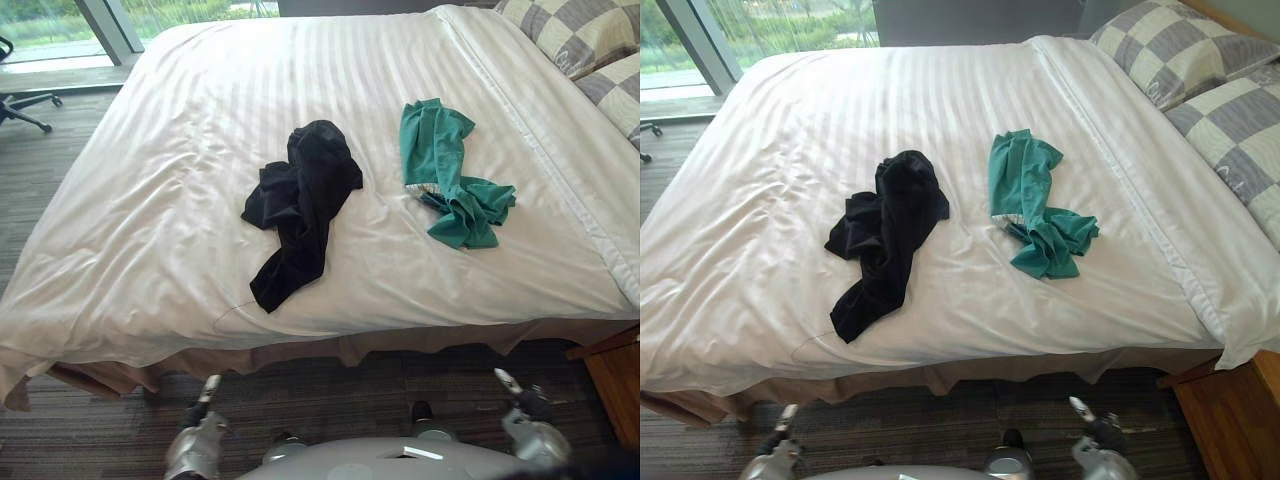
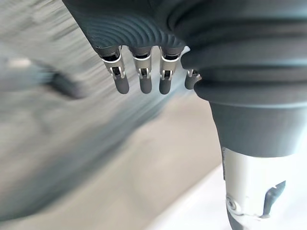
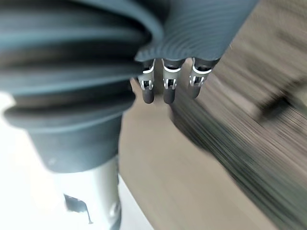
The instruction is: Tidy the bed and pick cloth on bed and put in laundry
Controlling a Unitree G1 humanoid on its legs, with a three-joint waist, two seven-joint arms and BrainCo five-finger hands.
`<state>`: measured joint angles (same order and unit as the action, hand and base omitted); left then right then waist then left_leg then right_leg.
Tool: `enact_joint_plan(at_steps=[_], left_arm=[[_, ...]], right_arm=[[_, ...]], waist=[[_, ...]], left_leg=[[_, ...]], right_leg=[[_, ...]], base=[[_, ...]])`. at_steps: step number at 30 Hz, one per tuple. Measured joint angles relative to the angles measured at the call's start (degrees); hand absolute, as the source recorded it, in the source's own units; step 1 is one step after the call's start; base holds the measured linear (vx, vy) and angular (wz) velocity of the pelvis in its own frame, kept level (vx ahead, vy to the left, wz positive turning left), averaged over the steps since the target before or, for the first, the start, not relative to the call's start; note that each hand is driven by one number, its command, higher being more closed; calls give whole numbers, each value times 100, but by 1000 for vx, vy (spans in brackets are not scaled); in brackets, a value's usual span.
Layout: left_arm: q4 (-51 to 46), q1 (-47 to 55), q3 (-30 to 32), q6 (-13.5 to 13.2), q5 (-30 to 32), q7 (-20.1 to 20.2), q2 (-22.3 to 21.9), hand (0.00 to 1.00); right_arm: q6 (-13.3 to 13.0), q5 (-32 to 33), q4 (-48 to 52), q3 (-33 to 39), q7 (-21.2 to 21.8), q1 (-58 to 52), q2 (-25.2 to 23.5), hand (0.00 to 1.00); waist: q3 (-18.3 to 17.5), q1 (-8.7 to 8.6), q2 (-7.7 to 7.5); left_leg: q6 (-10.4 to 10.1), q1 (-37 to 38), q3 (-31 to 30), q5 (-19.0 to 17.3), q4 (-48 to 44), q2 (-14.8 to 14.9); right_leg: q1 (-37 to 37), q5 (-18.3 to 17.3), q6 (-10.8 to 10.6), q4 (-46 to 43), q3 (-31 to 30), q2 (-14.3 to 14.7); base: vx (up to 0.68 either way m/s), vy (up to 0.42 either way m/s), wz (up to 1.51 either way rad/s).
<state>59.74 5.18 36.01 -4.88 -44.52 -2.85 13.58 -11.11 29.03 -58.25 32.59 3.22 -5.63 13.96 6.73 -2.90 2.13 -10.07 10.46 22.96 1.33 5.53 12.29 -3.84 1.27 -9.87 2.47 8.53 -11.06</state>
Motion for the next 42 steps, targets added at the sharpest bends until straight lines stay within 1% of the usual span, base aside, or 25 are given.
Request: enact_joint_plan(at_steps=[1,2,3,4,6,8,10,12,14,16,17,18,20,22,23,25,27,29,32,34,35,37,40,41,42], left_arm=[[-9,23,291,-110,-134,9,154,0],[-180,106,895,-437,-458,179,517,0],[-451,217,1120,-610,-595,302,701,0],[-642,282,1213,-717,-695,393,833,0],[-1402,388,1356,-1006,-1113,841,1207,0],[-2572,399,1497,-1242,-1503,1307,1555,0],[-3223,322,1652,-1343,-1564,1507,1763,0],[-3775,244,1781,-1372,-1508,1529,1975,0],[-3828,57,1748,-1352,-1232,1364,2466,0],[-3646,-222,1447,-1292,-909,1265,2816,0],[-3369,-589,892,-1119,-369,1220,3178,0],[-3275,-761,610,-1035,-106,1192,3303,0],[-2876,-1539,-608,-761,1044,1072,3625,0],[-2578,-2030,-1346,-586,1844,949,3674,0],[-2341,-2395,-1862,-418,2317,849,3668,0],[-2005,-3004,-2487,-154,2892,694,3640,0],[-1615,-4012,-3079,139,3725,435,3575,0],[-1385,-4717,-3375,273,4231,236,3366,0],[-1379,-5283,-3704,480,4845,-16,3003,0],[-1460,-5625,-3864,765,5037,-68,2869,0],[-1590,-5804,-3942,985,5077,-83,2783,0],[-1746,-6025,-4188,1305,5078,-67,2651,0],[-1812,-6470,-4346,1748,5077,96,2480,0],[-1819,-6589,-4419,1928,5082,215,2475,100],[-1819,-6624,-4458,2007,5082,285,2475,100]], right_arm=[[-64,-15,5,216,-11,-18,108,0],[-316,-134,131,627,-33,-124,337,0],[-438,-169,305,790,-64,-195,435,0],[-518,-211,423,867,-83,-240,498,0],[-744,-488,936,1068,-139,-383,663,0],[-923,-932,1658,1227,-164,-362,1035,0],[-995,-1081,2012,1231,-140,-150,1410,0],[-1010,-1121,2275,1167,-76,74,1791,0],[-949,-1117,2337,660,10,404,2365,0],[-866,-1119,2339,163,55,608,2669,0],[-774,-1123,2341,-368,122,881,2850,0],[-723,-1125,2342,-594,144,1018,2898,0],[-536,-1147,2352,-1438,300,1606,2955,0],[-445,-1149,2354,-1836,461,1966,2963,0],[-369,-1150,2347,-2117,569,2289,2977,0],[-307,-1152,2317,-2518,673,2825,3062,0],[-297,-1148,2030,-2997,747,3747,3200,0],[-304,-1117,1867,-3141,743,4346,3217,0],[-312,-1041,1973,-3317,699,4830,3218,0],[-320,-882,2390,-3323,658,4849,3216,0],[-315,-882,2612,-3324,651,4843,3208,0],[-308,-882,2983,-3324,619,4842,3188,0],[-305,-869,3622,-3313,532,4859,3184,0],[-300,-834,3807,-3313,521,4860,3180,0],[-294,-832,3882,-3311,521,4859,3180,0]], waist=[[-26,-10,9],[-168,-12,0],[-258,-11,-14],[-303,-8,-43],[-450,26,-102],[-531,83,-179],[-574,92,-182],[-578,95,-161],[-599,74,-140],[-611,71,-130],[-596,65,-95],[-587,69,-81],[-525,53,10],[-475,24,80],[-348,-28,124],[-102,-172,143],[397,-297,92],[795,-405,73],[1237,-400,78],[1471,-422,95],[1613,-431,80],[1692,-460,89],[1763,-480,-20],[1796,-504,-75],[1797,-522,-79]], left_leg=[[0,2,-3,-11,0,3],[-9,-41,-5,-32,0,4],[-13,-69,-16,-38,0,3],[-16,-83,-21,-41,0,3],[-18,-167,-85,-42,0,3],[-18,-174,-110,-42,0,-2],[-18,-177,-126,-42,0,-6],[-18,-175,-127,-42,-1,-8],[-15,-145,-130,-39,-2,-20],[-4,-140,-135,-30,-3,-27],[-1,-141,-135,-25,-22,-32],[-1,-146,-134,-25,-39,-33],[8,-149,-134,0,-57,-33],[6,-170,-97,18,-57,-37],[15,-176,-26,36,-58,-41],[44,-335,40,92,-77,-59],[99,-659,189,243,-76,-83],[135,-879,240,342,-77,-93],[143,-1047,528,393,-79,-99],[142,-1181,694,427,-74,-68],[126,-1188,801,437,-74,-27],[120,-1236,891,439,-84,30],[120,-1388,1157,435,-231,87],[120,-1421,1237,435,-277,86],[123,-1456,1277,433,-291,81]], right_leg=[[-34,7,-11,41,24,0],[-66,44,-25,171,72,1],[-69,55,-23,211,96,1],[-71,59,-24,230,110,1],[-74,83,-22,288,187,1],[-78,83,-22,288,198,-1],[-83,83,-22,288,205,-1],[-82,83,-22,288,205,-1],[-64,102,-32,288,172,-1],[-63,143,-37,290,167,-1],[-60,177,-39,292,166,-6],[-56,186,-36,292,164,-7],[-16,219,-33,293,143,-10],[52,254,-33,294,107,-10],[114,301,-25,294,35,-7],[298,424,-7,292,-84,-8],[760,680,41,289,-204,-2],[1022,830,79,288,-256,0],[1417,930,130,256,-516,32],[1664,1006,173,242,-650,83],[1752,1012,181,186,-706,125],[1891,1010,183,67,-735,179],[2255,1003,189,-299,-781,218],[2362,985,216,-416,-781,217],[2405,962,249,-458,-778,209]], base=[[7,-12,10],[22,-10,8],[39,-10,7],[39,-8,11],[29,-11,14],[19,-14,7],[0,0,0],[0,0,0],[0,-13,-5],[-25,-10,-4],[-45,-10,-3],[-62,-11,-3],[-92,-16,-3],[-82,-12,-15],[-115,-10,-30],[-105,-6,-29],[-182,-14,-34],[-184,-18,-26],[-92,-12,-45],[-10,-24,-38],[-1,-24,-29],[3,-16,-22],[10,-2,-19],[-11,7,-12],[-18,9,-6]])
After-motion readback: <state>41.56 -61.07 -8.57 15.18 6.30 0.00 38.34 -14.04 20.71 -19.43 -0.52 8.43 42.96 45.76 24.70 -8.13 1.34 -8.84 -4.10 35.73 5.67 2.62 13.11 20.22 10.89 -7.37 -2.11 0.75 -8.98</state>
